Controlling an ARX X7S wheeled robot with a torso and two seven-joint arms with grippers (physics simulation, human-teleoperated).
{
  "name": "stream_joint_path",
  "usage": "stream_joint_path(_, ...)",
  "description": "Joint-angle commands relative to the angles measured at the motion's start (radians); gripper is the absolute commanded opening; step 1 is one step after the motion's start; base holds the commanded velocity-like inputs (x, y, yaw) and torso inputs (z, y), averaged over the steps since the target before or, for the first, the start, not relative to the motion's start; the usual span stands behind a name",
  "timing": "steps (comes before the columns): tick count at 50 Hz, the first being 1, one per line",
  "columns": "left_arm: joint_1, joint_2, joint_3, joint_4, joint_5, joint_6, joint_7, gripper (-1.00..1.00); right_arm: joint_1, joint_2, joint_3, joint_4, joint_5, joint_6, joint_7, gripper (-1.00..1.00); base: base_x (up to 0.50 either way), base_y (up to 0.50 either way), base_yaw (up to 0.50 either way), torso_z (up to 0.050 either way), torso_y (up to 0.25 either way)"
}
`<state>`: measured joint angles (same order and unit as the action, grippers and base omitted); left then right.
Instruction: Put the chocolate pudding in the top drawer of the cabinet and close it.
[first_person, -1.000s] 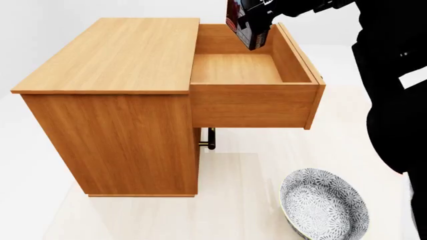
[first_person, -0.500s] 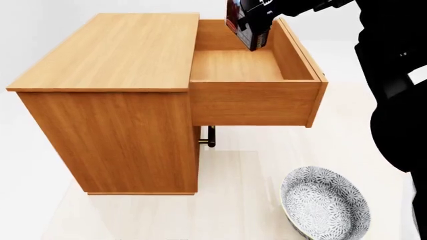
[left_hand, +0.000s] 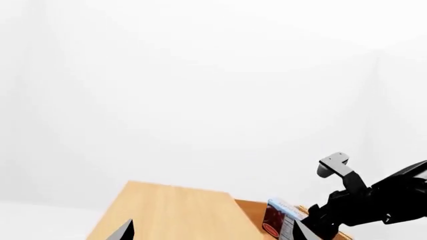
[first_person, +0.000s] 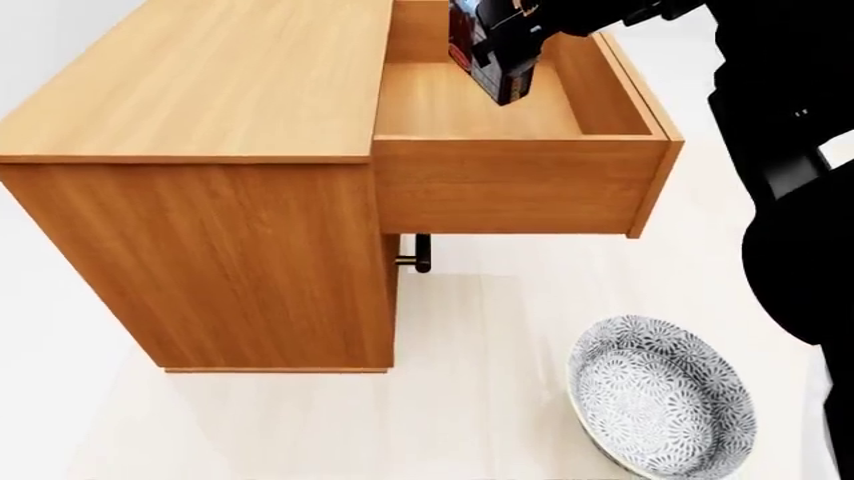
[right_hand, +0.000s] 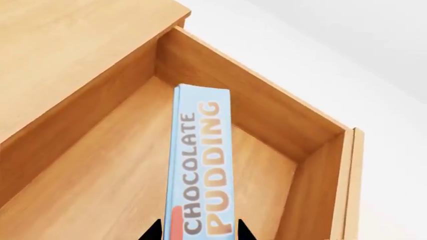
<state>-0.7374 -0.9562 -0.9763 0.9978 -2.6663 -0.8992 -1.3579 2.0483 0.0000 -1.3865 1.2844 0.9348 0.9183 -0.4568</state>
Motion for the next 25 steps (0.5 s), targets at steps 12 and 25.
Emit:
stream_joint_path(12, 0.01, 0.012, -0.023, 0.001, -0.006, 0.005, -0.002, 1.0, -0.007, 0.0, -0.009, -0.002, -0.024, -0.009, -0.017, 1.0, 0.0, 0.0, 0.0, 0.0, -0.04)
stream_joint_path(25, 0.014, 0.015, -0.024, 0.001, -0.001, 0.005, 0.001, 1.0, -0.006, 0.0, -0.005, -0.003, -0.037, -0.011, -0.023, 1.0, 0.0, 0.0, 0.0, 0.0, 0.0)
